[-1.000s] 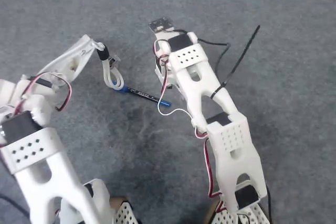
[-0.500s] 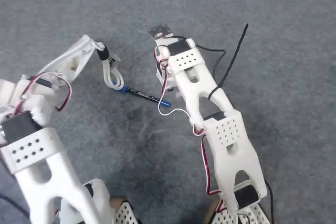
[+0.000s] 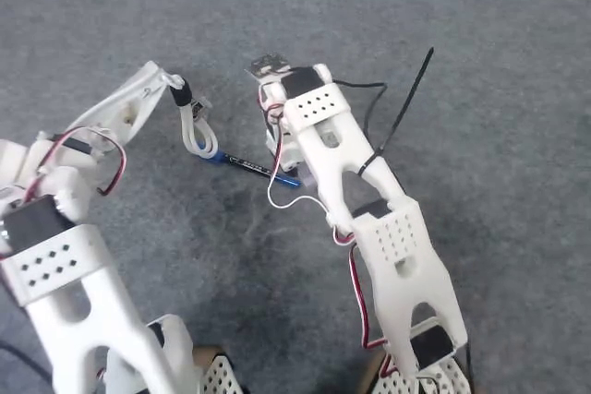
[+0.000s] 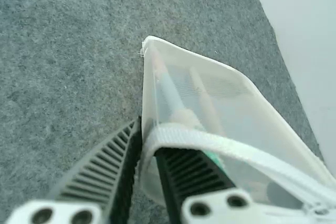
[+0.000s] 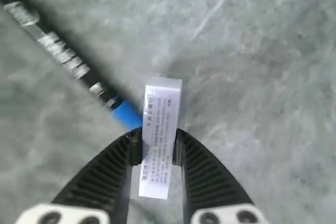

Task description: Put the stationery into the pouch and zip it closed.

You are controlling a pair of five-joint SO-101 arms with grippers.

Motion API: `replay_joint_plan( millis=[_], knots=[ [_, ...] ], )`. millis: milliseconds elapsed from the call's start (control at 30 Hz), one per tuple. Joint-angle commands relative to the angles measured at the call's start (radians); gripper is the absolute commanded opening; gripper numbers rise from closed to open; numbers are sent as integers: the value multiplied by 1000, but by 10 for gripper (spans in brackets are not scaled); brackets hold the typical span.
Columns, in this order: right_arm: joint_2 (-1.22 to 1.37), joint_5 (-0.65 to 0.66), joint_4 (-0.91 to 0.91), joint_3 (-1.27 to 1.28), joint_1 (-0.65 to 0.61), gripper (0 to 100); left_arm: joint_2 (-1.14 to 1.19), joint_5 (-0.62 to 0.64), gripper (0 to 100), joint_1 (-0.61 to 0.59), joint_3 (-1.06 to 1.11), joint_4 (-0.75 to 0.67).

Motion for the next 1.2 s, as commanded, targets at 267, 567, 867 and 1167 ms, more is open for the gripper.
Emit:
replay_joint_plan(
  millis=[267, 567, 867, 1167],
  knots=[
    [-282, 6, 108, -41, -31, 7, -6, 9, 10, -3, -51, -37],
    [-622, 3, 101, 265, -70, 7, -6, 9, 10, -3, -51, -37],
    [-865, -77, 101, 381, -108, 7, -8, 9, 10, 0, -50, -37],
    [-981, -161, 42, 491, -200, 7, -11, -29, 10, 107, -48, -29]
  ],
)
